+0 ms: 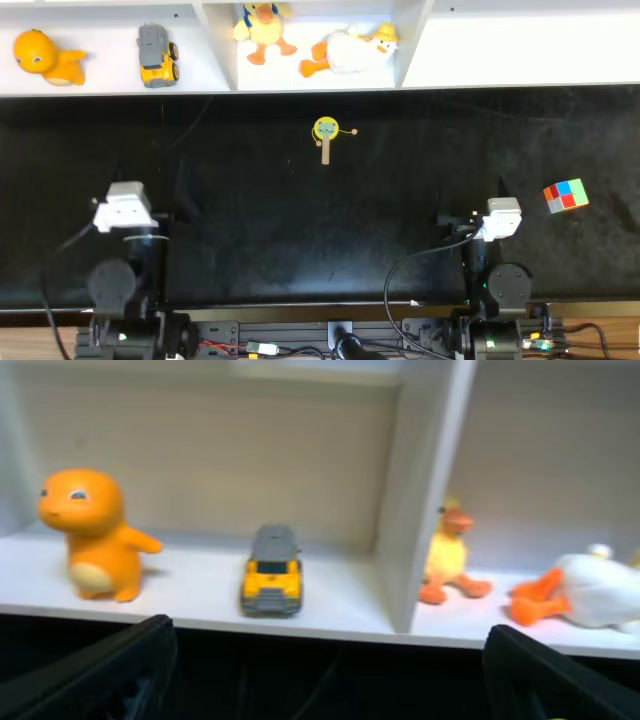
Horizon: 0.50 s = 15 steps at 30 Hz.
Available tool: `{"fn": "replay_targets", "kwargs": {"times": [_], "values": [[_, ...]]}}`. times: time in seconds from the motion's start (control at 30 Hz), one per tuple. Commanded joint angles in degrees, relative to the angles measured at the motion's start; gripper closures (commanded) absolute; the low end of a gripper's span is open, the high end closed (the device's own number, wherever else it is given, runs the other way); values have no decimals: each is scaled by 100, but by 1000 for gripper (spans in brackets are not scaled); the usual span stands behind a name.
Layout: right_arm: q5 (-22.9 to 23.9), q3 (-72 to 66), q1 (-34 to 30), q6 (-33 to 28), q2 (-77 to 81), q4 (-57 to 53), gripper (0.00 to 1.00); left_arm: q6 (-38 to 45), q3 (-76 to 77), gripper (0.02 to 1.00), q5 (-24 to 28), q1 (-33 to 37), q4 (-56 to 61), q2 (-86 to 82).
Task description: Store Toys
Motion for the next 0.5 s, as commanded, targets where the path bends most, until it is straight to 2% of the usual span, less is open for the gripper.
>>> {"fn": "replay_targets", "kwargs": {"times": [0.03, 0.27, 0.5], "values": [[-35, -76, 24, 26, -52, 24, 7, 63, -433, 20, -411, -173, 92, -374], [-35, -76, 24, 26, -52, 26, 7, 63, -968, 20, -426, -144, -195, -1132], [-35, -76, 24, 26, -52, 24, 5, 63, -955, 20, -632, 42, -1370, -1458]]}}
